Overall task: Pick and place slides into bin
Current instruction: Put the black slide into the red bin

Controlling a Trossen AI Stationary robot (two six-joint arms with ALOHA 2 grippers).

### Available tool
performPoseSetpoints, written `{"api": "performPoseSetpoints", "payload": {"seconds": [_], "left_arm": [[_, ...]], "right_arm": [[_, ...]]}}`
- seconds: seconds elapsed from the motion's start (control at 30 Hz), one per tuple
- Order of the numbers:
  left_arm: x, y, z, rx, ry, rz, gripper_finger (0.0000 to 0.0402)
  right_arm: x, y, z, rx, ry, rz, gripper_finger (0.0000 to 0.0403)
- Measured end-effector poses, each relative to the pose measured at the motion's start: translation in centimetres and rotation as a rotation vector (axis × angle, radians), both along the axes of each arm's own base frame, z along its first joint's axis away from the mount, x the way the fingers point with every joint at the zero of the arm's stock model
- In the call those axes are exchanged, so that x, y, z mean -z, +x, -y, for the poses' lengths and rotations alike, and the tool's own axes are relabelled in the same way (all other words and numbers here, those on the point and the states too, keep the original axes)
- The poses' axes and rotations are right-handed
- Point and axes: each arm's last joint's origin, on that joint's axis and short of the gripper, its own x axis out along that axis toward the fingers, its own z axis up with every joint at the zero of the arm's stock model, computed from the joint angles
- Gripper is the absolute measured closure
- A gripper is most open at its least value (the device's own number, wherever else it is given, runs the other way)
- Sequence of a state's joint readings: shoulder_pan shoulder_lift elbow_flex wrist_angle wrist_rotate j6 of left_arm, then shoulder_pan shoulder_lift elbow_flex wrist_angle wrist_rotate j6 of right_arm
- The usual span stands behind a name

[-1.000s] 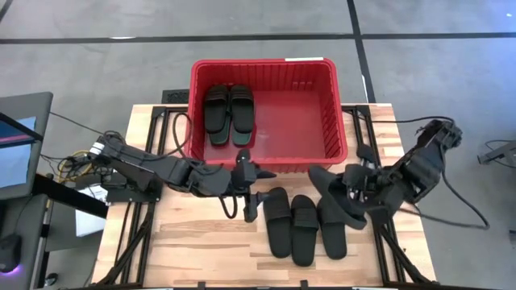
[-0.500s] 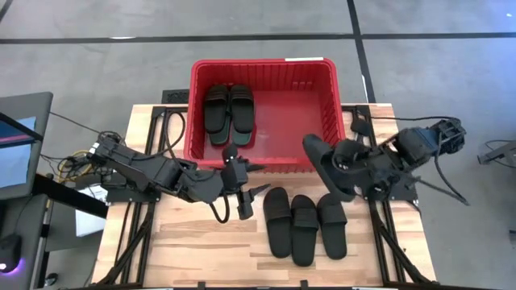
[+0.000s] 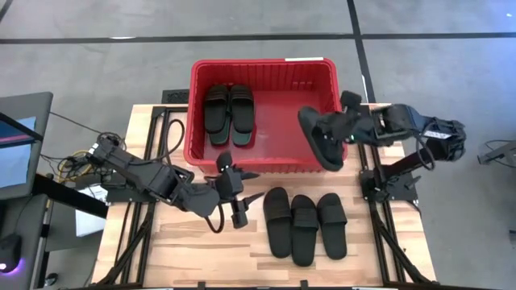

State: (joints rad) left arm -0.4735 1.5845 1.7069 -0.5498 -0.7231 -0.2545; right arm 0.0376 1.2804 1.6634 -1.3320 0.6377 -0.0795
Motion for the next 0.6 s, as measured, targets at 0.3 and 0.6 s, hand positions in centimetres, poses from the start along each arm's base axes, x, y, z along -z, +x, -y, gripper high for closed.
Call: {"api": "performPoseSetpoints", "payload": {"seconds": [0.3, 0.6], "left_arm": [[0.9, -1.1, 1.4, 0.028, -0.009, -0.078, 0.0182], [1.5, -2.7, 1.8, 0.048, 0.026, -0.184, 0.0181]], "right_arm": [[0.1, 1.0, 5.2, 0.076, 0.041, 0.015, 0.0402], [3.1, 4.6, 9.8, 0.132, 0.096, -0.095, 0.0402]]}}
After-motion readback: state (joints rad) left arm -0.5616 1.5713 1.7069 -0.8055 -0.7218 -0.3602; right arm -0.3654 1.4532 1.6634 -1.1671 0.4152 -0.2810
